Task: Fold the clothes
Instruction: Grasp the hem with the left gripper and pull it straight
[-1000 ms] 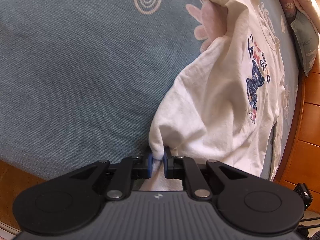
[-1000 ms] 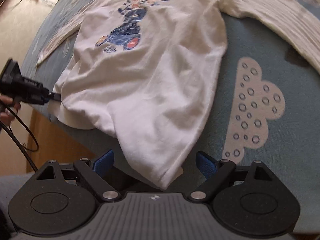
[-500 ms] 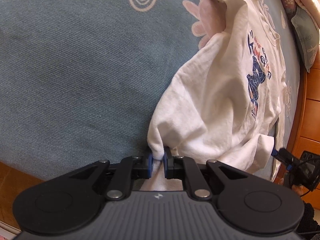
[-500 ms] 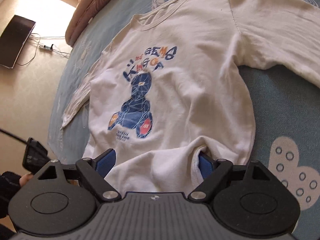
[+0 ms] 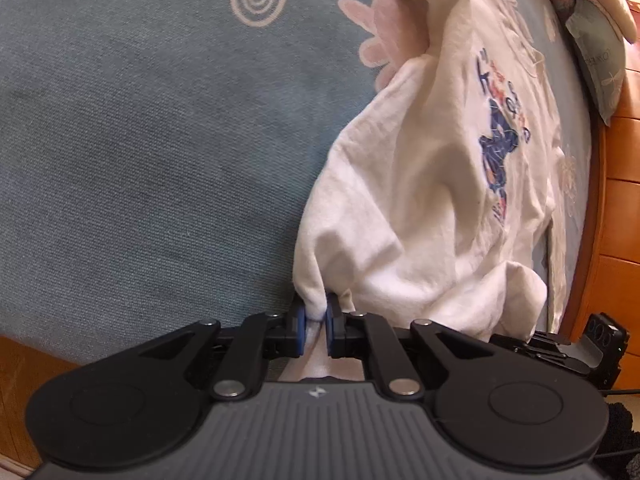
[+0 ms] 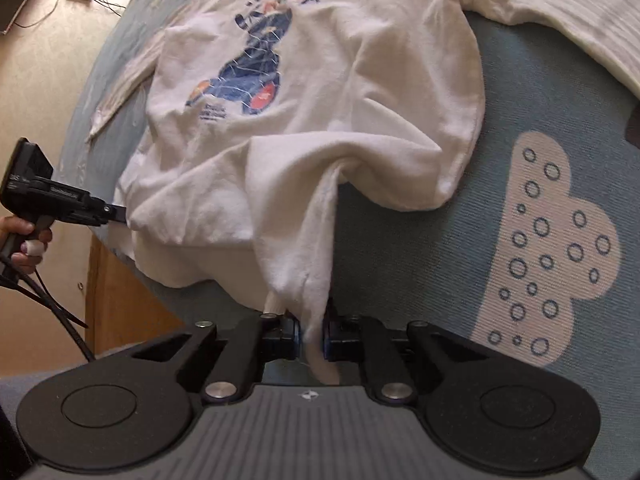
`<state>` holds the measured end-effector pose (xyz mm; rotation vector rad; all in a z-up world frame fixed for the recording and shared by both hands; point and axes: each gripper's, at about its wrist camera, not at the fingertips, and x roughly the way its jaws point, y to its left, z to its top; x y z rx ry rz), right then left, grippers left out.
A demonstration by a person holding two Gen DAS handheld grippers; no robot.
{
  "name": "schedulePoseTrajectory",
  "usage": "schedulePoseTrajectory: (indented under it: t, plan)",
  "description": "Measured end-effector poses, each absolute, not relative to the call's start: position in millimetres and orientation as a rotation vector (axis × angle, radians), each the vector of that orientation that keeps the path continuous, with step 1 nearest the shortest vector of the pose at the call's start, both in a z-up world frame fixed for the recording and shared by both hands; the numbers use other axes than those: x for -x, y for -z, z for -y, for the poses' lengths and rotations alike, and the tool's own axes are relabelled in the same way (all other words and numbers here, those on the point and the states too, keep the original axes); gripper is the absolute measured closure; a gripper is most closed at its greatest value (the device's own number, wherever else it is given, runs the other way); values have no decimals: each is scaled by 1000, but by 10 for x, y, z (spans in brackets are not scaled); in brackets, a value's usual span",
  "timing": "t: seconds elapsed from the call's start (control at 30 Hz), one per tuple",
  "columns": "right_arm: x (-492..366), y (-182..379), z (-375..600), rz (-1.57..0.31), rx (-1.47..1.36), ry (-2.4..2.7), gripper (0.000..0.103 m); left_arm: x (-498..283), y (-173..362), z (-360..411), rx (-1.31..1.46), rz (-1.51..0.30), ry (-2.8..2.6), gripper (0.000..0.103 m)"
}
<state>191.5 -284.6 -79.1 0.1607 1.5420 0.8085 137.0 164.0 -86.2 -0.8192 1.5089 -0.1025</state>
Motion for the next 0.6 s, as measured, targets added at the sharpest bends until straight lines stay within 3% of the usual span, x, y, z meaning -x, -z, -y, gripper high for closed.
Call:
schedulePoseTrajectory:
  t: [0.33,0.53,0.6]
  plan:
    - [-1659,366,3058,-1677,-267,-884,91,-1197,362,-1704,746,-1584,210,97]
    - [-1595,410,3119,-1744,-255,-835,90,-1119,439,-1739,745,-1627,181,95]
    - [-1575,567,3119,-1814,-181,-777,83,-1119,570,-1769,703,-1682,127,95]
